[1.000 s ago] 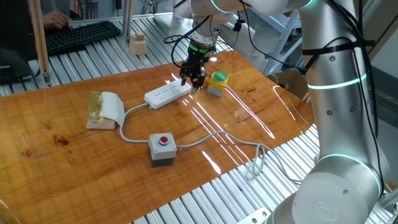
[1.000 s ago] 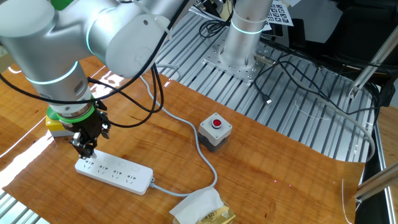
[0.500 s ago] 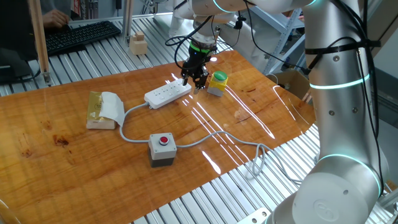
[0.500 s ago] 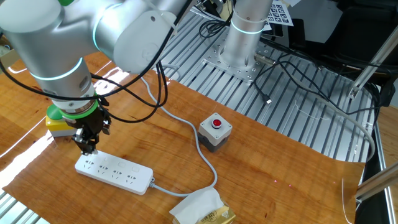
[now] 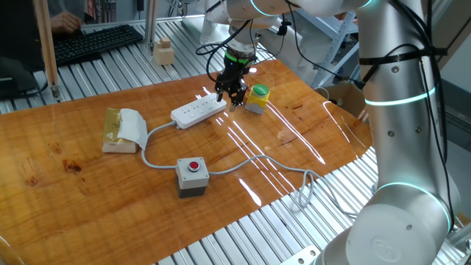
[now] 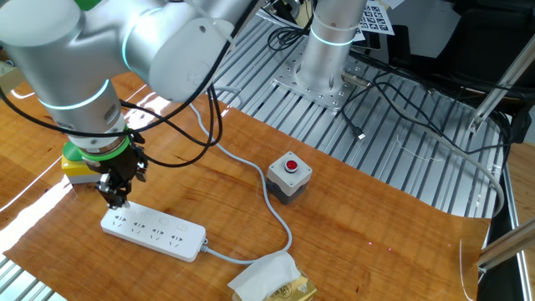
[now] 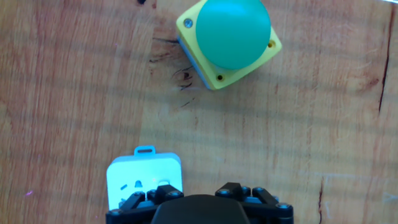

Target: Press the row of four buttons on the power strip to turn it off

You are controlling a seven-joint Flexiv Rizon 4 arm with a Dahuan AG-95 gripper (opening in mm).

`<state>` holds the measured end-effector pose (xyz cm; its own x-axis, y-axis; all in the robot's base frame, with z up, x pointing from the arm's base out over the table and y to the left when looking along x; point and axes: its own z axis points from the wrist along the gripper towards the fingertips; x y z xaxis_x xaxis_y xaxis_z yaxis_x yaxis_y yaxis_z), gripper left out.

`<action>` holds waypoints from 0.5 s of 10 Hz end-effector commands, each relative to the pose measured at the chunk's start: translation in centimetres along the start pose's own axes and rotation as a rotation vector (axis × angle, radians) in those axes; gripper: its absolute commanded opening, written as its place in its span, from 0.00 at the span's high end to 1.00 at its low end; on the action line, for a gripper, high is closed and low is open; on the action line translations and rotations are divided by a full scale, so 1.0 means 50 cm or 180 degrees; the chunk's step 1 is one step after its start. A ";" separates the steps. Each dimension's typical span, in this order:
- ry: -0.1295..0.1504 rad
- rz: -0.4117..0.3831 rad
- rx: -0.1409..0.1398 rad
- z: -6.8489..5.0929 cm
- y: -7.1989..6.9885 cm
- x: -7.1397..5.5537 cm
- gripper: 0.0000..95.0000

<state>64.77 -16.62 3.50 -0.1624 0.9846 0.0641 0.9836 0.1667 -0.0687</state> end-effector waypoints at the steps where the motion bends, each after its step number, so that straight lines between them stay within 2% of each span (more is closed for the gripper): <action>1: 0.0007 0.0004 -0.0009 0.000 -0.003 0.001 0.40; 5: 0.0030 -0.0079 -0.0032 0.001 -0.004 0.001 0.40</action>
<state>64.49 -16.62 3.49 -0.1858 0.9797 0.0746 0.9801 0.1902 -0.0568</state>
